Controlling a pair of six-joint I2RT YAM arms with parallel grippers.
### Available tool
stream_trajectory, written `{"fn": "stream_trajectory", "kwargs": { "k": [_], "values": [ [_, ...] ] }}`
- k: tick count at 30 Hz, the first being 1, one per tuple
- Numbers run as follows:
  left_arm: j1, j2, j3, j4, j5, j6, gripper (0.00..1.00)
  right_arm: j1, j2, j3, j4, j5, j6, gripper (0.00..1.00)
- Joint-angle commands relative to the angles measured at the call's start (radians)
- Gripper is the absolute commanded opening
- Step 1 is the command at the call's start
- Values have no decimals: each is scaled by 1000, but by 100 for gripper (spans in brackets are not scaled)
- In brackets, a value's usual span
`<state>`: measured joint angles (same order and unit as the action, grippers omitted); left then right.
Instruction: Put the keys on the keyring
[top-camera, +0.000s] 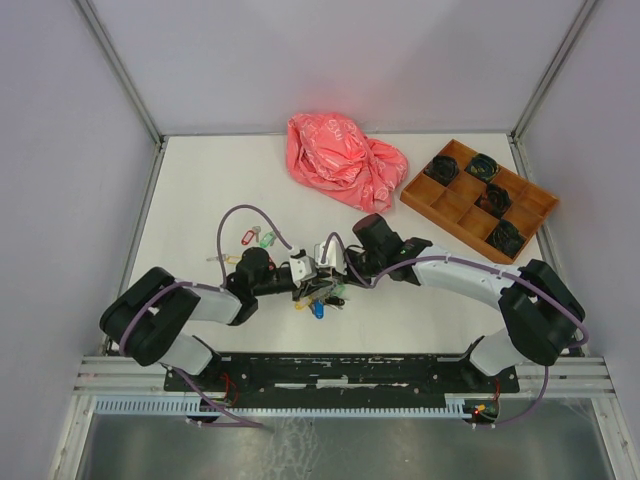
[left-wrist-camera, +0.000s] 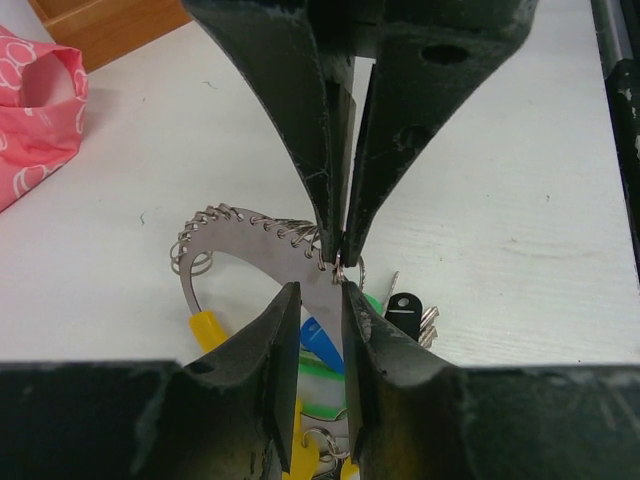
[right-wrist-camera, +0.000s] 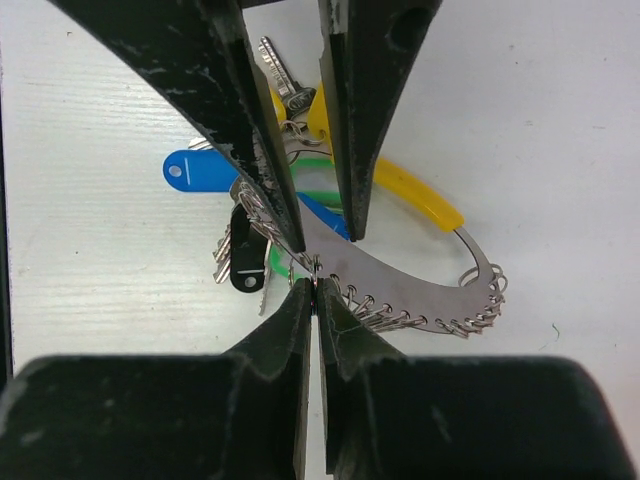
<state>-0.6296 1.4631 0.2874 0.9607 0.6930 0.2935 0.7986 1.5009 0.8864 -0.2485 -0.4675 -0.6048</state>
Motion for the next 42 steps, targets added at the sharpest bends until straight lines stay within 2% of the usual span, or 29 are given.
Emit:
{"fn": "stream_trajectory", "kwargs": {
  "k": [1,9,17,32,38,40,42],
  "values": [
    [1,34,33,68,75,44,29,7,-12,34,43,-24,-29,12],
    [1,60,25,109,68,21,28,7,-26,14,81,-33,-26,11],
    [1,92,27,153,45,-8,19,7,-51,-4,101,-42,-18,11],
    [4,115,26,211,60,-52,15,6,-68,-27,125,-71,-3,11],
    [4,118,22,259,63,-85,18,7,-61,-32,125,-74,0,10],
    [3,123,21,262,66,-87,15,7,-60,-34,128,-73,5,10],
    [4,121,17,262,66,-87,5,7,-62,-35,129,-69,13,10]
  ]
}}
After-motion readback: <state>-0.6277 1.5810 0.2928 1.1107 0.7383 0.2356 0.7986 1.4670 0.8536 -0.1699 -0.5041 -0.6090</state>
